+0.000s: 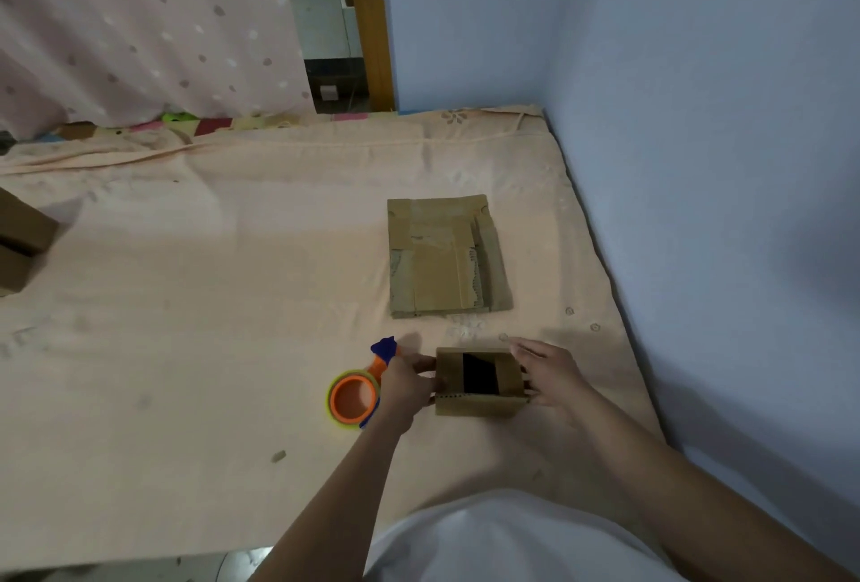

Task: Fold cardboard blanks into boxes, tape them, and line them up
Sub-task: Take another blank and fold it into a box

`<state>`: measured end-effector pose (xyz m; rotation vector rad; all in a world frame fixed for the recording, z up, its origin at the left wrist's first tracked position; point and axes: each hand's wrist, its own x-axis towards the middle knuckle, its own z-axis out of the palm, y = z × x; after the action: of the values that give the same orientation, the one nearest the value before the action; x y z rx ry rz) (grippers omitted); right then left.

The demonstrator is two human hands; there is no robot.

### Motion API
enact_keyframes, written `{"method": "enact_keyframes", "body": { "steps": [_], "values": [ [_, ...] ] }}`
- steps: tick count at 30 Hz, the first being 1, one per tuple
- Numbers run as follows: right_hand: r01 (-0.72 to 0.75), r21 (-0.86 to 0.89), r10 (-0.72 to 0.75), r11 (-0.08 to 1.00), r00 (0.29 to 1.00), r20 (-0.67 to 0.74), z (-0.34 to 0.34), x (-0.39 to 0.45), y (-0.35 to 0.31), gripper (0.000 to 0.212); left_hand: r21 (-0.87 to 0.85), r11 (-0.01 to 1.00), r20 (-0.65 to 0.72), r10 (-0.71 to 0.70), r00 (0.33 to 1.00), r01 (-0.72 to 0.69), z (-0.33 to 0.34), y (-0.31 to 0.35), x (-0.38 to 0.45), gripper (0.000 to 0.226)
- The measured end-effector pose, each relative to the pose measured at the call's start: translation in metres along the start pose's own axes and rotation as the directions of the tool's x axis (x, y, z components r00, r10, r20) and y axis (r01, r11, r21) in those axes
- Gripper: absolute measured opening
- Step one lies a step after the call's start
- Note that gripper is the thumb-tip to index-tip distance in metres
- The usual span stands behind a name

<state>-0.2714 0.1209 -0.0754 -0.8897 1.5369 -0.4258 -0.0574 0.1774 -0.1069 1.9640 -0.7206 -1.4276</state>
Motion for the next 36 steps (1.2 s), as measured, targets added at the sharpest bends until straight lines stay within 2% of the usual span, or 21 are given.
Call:
{"method": "enact_keyframes", "body": {
  "steps": [3, 5, 8, 11, 13, 17, 19, 23, 26, 28, 31, 34, 36],
  "values": [
    [0.002, -0.080, -0.003, 0.997, 1.000, -0.015, 0.001, 0.003, 0.001, 0.026, -0.089, 0.994, 0.116, -0.053, 0.992, 0.064, -0.008, 0.008, -0.001, 0.025],
    [0.039, -0.175, -0.051, 0.984, 0.996, -0.068, 0.004, 0.006, 0.004, 0.035, -0.131, 0.985, 0.127, -0.101, 0.987, 0.117, -0.010, 0.009, 0.001, 0.024],
    [0.106, -0.406, -0.161, 0.908, 0.981, -0.104, 0.010, 0.007, 0.008, 0.037, -0.055, 0.993, 0.016, -0.105, 0.994, 0.106, -0.003, 0.005, 0.007, 0.022],
    [0.133, -0.516, -0.213, 0.846, 0.972, -0.100, 0.012, 0.008, 0.011, 0.035, 0.058, 0.995, -0.130, -0.067, 0.989, 0.075, 0.007, 0.003, 0.007, 0.017],
    [0.166, -0.524, -0.224, 0.835, 0.973, -0.048, 0.011, 0.006, 0.010, 0.043, 0.058, 0.996, -0.145, -0.066, 0.987, 0.075, 0.008, 0.004, 0.007, 0.017],
    [0.200, -0.489, -0.110, 0.849, 0.972, 0.207, 0.010, -0.005, 0.006, 0.091, -0.042, 0.989, -0.055, -0.145, 0.988, 0.142, 0.001, 0.007, 0.009, 0.021],
    [0.217, -0.556, -0.078, 0.802, 0.962, 0.262, 0.008, -0.007, 0.006, 0.102, -0.087, 0.982, -0.016, -0.172, 0.985, 0.170, -0.001, 0.008, 0.009, 0.021],
    [0.268, -0.529, -0.221, 0.806, 0.964, 0.152, 0.011, -0.004, 0.008, 0.069, -0.109, 0.976, 0.022, -0.189, 0.982, 0.190, -0.001, 0.011, 0.009, 0.020],
    [0.301, -0.631, -0.335, 0.715, 0.940, 0.069, 0.020, -0.004, 0.013, 0.051, -0.126, 0.976, 0.032, -0.175, 0.984, 0.178, 0.001, 0.010, 0.006, 0.022],
    [0.290, -0.707, -0.386, 0.645, 0.922, 0.025, 0.026, -0.004, 0.017, 0.048, -0.136, 0.980, 0.032, -0.145, 0.989, 0.148, 0.002, 0.007, 0.003, 0.027],
    [0.303, -0.735, -0.440, 0.607, 0.898, 0.006, 0.033, -0.002, 0.021, 0.047, -0.105, 0.989, 0.025, -0.100, 0.995, 0.102, 0.002, 0.001, -0.001, 0.030],
    [0.275, -0.778, -0.433, 0.565, 0.901, 0.004, 0.040, -0.002, 0.027, 0.049, -0.035, 0.995, 0.001, -0.094, 0.996, 0.094, 0.002, -0.006, 0.000, 0.028],
    [0.250, -0.878, -0.479, 0.408, 0.877, 0.028, 0.044, -0.001, 0.029, 0.051, -0.033, 0.994, -0.001, -0.105, 0.995, 0.105, 0.003, -0.006, 0.000, 0.028]
  ]
}}
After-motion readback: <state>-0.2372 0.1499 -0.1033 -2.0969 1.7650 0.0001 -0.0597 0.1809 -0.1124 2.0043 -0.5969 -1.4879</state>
